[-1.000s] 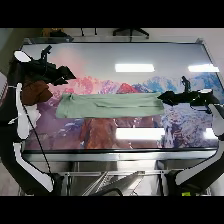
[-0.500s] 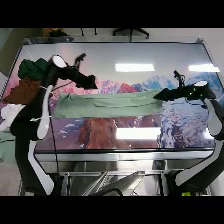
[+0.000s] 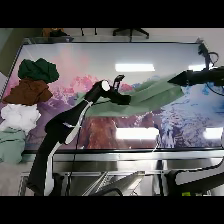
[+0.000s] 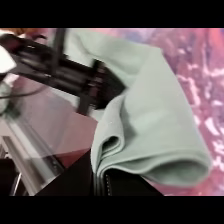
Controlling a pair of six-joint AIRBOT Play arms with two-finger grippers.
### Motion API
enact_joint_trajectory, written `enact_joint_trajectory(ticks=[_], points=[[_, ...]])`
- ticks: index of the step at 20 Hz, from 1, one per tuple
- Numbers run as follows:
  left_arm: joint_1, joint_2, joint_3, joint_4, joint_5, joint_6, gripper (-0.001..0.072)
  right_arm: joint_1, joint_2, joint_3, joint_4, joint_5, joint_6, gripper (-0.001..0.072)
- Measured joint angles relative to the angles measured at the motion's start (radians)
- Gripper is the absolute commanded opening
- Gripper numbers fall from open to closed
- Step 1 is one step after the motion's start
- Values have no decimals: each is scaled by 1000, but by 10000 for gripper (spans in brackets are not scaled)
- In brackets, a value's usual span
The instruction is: Fold the shirts.
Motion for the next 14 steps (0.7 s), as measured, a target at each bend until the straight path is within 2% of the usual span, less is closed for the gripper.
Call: enact_joint_trajectory(ticks=[3, 6, 11, 14], points=[[-38, -14, 0, -79, 99, -6, 13, -6, 32, 12, 27, 26, 22, 23], [-25, -2, 14, -168, 84, 5, 13, -6, 44, 16, 44, 41, 34, 24], [164, 174, 22, -430, -174, 135, 13, 77, 42, 18, 52, 23, 60, 24], [345, 331, 19, -636, -348, 190, 13, 216, 18, 18, 53, -95, 68, 24]])
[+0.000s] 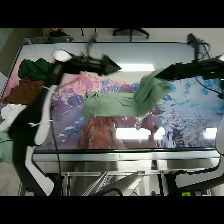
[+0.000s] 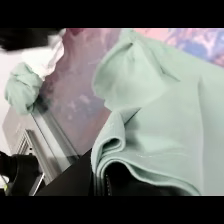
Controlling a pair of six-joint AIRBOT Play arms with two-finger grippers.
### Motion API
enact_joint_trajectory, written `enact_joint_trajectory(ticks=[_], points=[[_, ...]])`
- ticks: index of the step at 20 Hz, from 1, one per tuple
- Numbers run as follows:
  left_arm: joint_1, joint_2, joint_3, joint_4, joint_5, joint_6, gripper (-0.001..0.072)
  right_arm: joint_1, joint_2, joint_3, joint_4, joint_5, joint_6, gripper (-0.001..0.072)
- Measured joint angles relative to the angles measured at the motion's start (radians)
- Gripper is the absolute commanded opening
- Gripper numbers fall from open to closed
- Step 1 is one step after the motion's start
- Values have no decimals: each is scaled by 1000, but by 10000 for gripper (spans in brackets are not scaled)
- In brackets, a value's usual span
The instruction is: Fold the shirts.
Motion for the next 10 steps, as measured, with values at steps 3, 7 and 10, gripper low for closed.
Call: enact_joint_trajectory(ticks=[3, 7, 10], points=[[192, 148, -1, -154, -140, 25, 12, 198, -68, 0, 5, -206, 7, 24], [380, 291, -2, -210, -248, 43, 13, 498, -222, 0, 46, -561, -18, 131], [447, 369, -39, -195, -290, 76, 13, 699, -350, 0, 191, -832, -163, 611]])
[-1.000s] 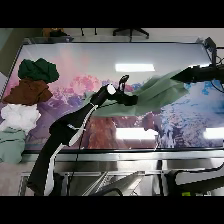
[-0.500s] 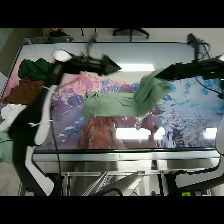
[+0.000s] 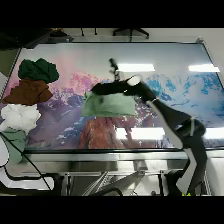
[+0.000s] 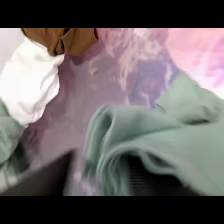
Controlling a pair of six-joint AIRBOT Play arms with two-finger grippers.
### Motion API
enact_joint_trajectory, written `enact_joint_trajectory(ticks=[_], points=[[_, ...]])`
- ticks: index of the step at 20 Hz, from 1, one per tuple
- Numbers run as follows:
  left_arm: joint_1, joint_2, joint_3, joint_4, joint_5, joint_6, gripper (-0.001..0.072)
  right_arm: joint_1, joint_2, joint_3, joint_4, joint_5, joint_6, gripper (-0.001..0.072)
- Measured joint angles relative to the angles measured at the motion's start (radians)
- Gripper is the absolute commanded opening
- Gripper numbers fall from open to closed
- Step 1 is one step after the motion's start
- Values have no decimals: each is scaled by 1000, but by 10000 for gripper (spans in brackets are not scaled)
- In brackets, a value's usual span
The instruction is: Fold the shirts.
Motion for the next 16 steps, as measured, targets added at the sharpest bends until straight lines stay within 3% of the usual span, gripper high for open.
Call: enact_joint_trajectory(ticks=[1, 4, 6, 10, 12, 16], points=[[10, 22, -27, 8, -11, 18, 13, 45, -26, 1, 71, -53, -74, 567], [27, 71, -124, 19, -21, 62, 13, 88, -28, 2, 179, -104, -235, 568], [31, 88, -186, 22, -25, 82, 13, 47, 14, 2, 147, -75, -243, 568], [35, 101, -257, 24, -24, 105, 13, -145, 116, 3, -126, 86, -7, 584], [35, 104, -270, 24, -26, 108, 13, -259, 147, 1, -299, 199, 130, 659], [35, 106, -280, 20, -37, 114, 13, -416, 169, -85, -571, 380, 324, 659]])
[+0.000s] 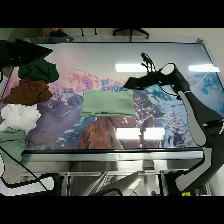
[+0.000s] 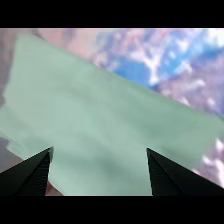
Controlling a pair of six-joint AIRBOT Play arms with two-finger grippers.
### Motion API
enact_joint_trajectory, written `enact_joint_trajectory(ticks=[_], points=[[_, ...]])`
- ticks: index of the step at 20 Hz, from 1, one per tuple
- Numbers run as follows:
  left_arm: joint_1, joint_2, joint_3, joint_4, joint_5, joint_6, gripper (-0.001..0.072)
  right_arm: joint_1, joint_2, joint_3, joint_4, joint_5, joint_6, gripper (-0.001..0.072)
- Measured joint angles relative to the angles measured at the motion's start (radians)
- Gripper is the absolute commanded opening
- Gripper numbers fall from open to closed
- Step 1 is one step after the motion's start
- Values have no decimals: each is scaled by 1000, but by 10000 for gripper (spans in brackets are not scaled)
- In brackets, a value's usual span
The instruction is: Fold the shirts.
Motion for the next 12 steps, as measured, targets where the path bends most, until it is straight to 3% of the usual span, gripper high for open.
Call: enact_joint_trajectory(ticks=[5, 9, 10, 11, 12], points=[[0, 0, -3, 0, -3, 0, 13, -58, -52, -126, -72, 12, 55, 658], [0, 0, -3, 0, -6, 0, 13, -59, -122, -147, 78, 13, -7, 644], [0, 0, -3, -1, -6, 0, 13, -53, -137, -150, 114, 15, -30, 500], [0, 0, -3, 0, -6, 0, 13, -44, -148, -153, 136, 15, -50, 281], [0, 0, -3, 0, -6, 0, 13, -36, -158, -156, 156, 16, -71, 135]])
